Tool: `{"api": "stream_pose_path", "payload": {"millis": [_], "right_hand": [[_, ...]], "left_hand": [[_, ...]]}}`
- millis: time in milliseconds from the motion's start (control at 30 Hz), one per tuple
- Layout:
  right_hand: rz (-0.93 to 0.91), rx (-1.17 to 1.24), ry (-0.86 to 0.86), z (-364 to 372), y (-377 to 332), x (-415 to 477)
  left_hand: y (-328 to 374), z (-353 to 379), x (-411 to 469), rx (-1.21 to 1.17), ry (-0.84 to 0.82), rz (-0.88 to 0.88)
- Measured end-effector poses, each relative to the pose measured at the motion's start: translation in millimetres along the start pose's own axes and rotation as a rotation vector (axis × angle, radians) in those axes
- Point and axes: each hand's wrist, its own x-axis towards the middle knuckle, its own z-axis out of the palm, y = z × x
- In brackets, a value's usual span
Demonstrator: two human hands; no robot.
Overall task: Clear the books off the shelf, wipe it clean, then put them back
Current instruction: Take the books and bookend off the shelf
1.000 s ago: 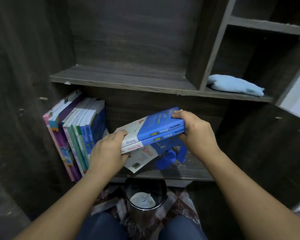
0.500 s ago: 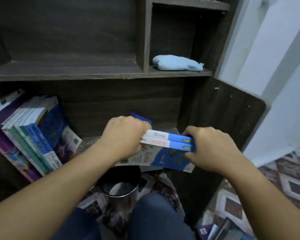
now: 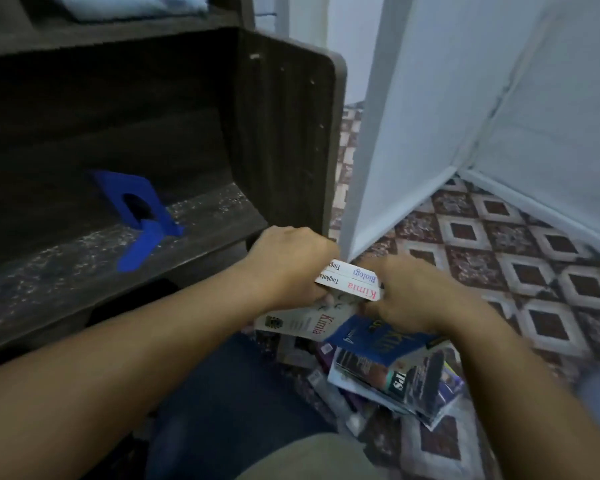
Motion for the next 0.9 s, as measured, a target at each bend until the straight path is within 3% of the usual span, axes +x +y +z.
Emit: {"api": "stream_pose_path", "payload": {"millis": [167, 333, 533, 700, 900], "right_hand": [[0.133, -0.011, -0.043, 36, 63, 2], [0.253, -0.112, -0.039, 79, 118, 25], [0.355, -0.269, 0.086, 129, 166, 65], [0.353, -0.235, 0.216, 194, 192, 86], [0.397, -0.133, -0.18, 297, 195, 74]], "left_hand": [[24, 54, 39, -0.086, -0.076, 0.064], [32, 106, 72, -0.136, -0.166, 0.005], [32, 143, 103, -0.279, -0.281, -0.123], [37, 164, 114, -0.218, -0.379, -0.126], [47, 193, 111, -0.201, -0.451, -0.089]]}}
